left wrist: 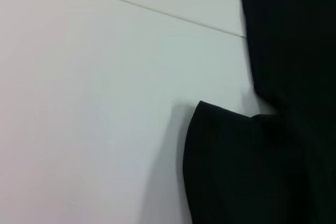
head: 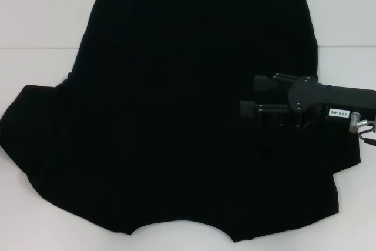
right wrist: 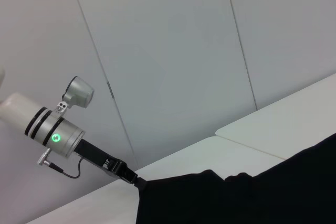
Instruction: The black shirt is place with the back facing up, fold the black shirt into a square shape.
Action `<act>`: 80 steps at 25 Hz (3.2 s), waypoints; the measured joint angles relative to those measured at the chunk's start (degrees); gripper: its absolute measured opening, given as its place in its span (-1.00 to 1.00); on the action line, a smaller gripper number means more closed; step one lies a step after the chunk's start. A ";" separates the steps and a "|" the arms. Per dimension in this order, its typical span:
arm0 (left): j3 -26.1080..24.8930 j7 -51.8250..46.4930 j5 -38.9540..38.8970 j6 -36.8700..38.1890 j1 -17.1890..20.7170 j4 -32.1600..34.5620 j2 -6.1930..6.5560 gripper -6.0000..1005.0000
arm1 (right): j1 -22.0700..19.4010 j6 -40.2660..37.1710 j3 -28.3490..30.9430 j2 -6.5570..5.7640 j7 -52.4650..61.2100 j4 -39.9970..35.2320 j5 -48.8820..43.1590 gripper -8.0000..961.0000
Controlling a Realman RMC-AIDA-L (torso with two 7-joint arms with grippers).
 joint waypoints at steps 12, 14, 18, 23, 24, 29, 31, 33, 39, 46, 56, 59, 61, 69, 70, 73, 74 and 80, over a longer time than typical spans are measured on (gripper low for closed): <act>-2.80 -0.02 0.07 -0.08 0.97 0.12 0.02 -0.98 | -0.04 -0.01 0.00 0.03 -0.01 0.01 0.00 0.91; -2.89 -0.02 0.07 0.03 1.07 0.15 0.02 -0.98 | 0.03 -0.01 0.00 0.03 -0.01 0.01 0.00 0.91; -2.90 -0.02 -0.10 0.58 1.17 0.16 -0.04 -0.98 | 0.05 -0.01 0.00 -0.03 -0.01 0.01 -0.01 0.91; -2.90 0.22 -0.90 3.66 0.71 0.16 -0.02 -0.98 | 0.13 -0.01 0.00 -0.06 -0.01 0.01 -0.01 0.91; -2.90 0.30 -1.18 4.33 0.61 0.16 0.07 -0.98 | 0.15 -0.01 0.00 -0.07 -0.01 0.01 -0.01 0.91; -3.12 0.22 -1.95 5.90 0.72 0.78 0.27 -0.98 | 0.02 -0.01 0.00 -0.07 -0.01 0.01 -0.01 0.91; -3.82 0.06 -1.96 5.95 0.93 0.92 0.27 -0.98 | -0.06 -0.01 0.00 -0.07 -0.01 0.01 -0.01 0.91; -4.57 0.04 -1.96 5.95 1.15 0.92 0.27 -0.98 | -0.11 -0.01 0.00 -0.07 -0.01 0.06 -0.01 0.91; -6.11 0.03 -1.96 5.79 2.07 0.92 0.22 -0.97 | -0.16 -0.01 0.00 -0.01 -0.05 0.09 -0.01 0.91; -6.67 0.29 -2.95 6.28 2.47 0.52 -0.07 -0.97 | -0.06 -0.01 0.10 -0.10 -0.08 0.10 -0.01 0.91; -6.18 2.18 -8.07 6.15 0.53 -1.80 0.23 -0.97 | -0.41 -0.01 0.09 -0.16 -0.19 0.10 -0.01 0.91; -6.11 3.66 -8.88 5.87 -1.04 -3.31 0.30 -0.97 | -0.69 -0.11 0.08 -0.16 -0.41 0.10 -0.01 0.91; -5.87 4.65 -8.99 5.83 -1.90 -4.10 0.24 -0.97 | -0.87 -0.20 0.08 -0.16 -0.47 0.10 -0.01 0.91; 2.39 11.28 -16.72 9.55 -4.23 -6.58 -1.93 -0.96 | -1.48 -0.52 0.08 -0.22 -0.55 0.18 -0.01 0.91; 4.60 12.35 -17.78 10.21 -4.47 -6.63 -2.53 -0.96 | -1.49 -0.55 0.09 -0.22 -0.55 0.18 -0.01 0.91; 10.48 13.27 -18.55 10.81 -5.02 -6.74 -3.48 -0.96 | -1.53 -0.61 0.09 -0.33 -0.55 0.19 -0.01 0.91; 12.00 13.28 -18.56 11.01 -5.19 -6.84 -3.60 -0.96 | -1.53 -0.61 0.09 -0.37 -0.54 0.18 -0.01 0.91; 16.12 15.79 -18.82 13.12 -5.58 -5.45 -5.24 -0.81 | -1.29 -0.69 0.09 -0.60 -0.36 -0.05 -0.01 0.91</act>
